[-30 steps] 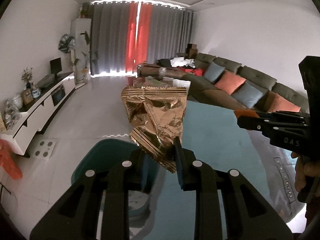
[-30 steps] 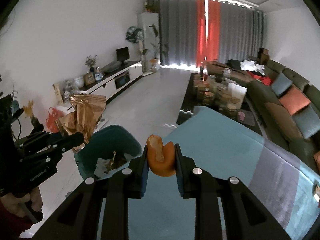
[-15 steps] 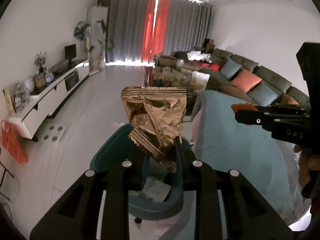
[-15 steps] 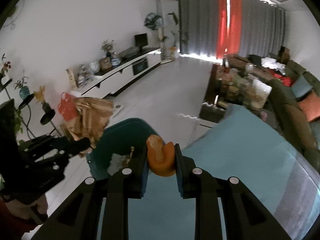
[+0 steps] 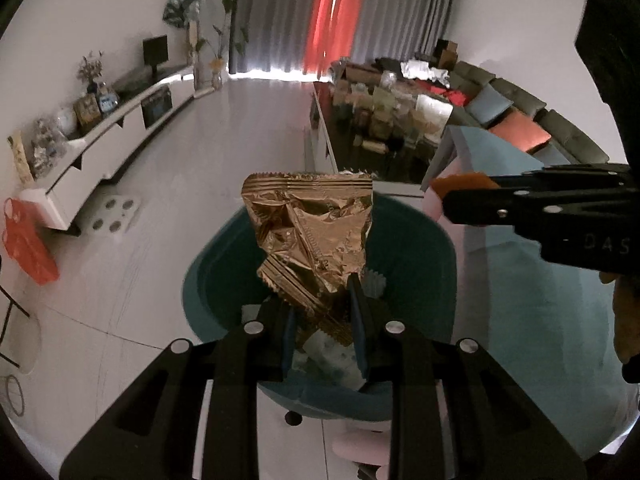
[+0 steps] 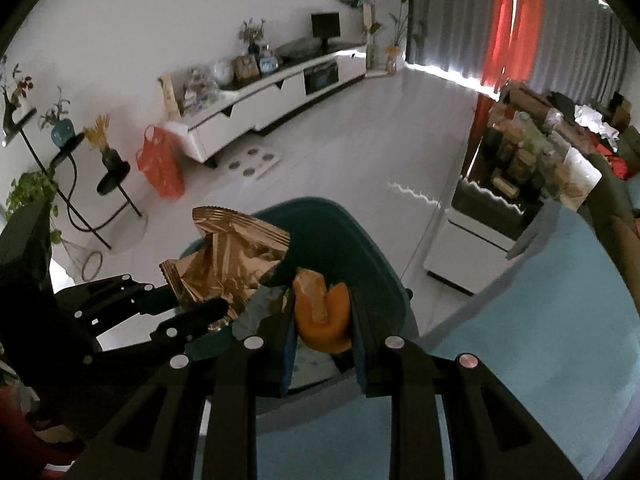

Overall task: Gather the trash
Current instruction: 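Carry the foil wrapper and orange peel over the green bin and open both grippers, then move both tools back over the table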

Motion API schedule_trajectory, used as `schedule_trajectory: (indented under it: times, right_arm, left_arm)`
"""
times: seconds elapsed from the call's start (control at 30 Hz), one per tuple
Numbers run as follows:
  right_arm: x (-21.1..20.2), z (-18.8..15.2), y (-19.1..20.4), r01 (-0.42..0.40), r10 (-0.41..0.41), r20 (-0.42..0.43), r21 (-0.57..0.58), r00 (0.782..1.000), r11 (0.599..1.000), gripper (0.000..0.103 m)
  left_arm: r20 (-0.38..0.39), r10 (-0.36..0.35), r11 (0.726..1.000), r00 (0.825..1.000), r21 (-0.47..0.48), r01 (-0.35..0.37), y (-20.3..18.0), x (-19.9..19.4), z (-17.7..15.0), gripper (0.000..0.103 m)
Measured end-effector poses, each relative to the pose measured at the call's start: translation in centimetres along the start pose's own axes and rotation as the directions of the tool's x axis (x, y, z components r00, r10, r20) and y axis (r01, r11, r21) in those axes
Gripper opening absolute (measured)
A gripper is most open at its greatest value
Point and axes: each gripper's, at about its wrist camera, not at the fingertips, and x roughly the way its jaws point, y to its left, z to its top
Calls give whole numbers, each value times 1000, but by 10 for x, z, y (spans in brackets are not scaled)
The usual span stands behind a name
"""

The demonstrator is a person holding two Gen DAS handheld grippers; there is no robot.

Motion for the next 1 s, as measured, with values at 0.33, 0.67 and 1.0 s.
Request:
schedule_trajectory:
  times: [0.33,0.67,1.0]
  right_arm:
    - [25,9,-10,3,-1,-42,27,999,1000,34]
    - [7,6,-20,-21,20,14,78,1000,997,45]
    - [-70,-25,-37,10,-39,198,145,979,989,68]
  left_arm:
    - [-34,-5,1000,999,2,5,-1,38,5,34]
    - [14,31,998,999,-46,-30,12,22,6,68]
    - [206,34,999,978,-41,-26,-8,-56,18,97]
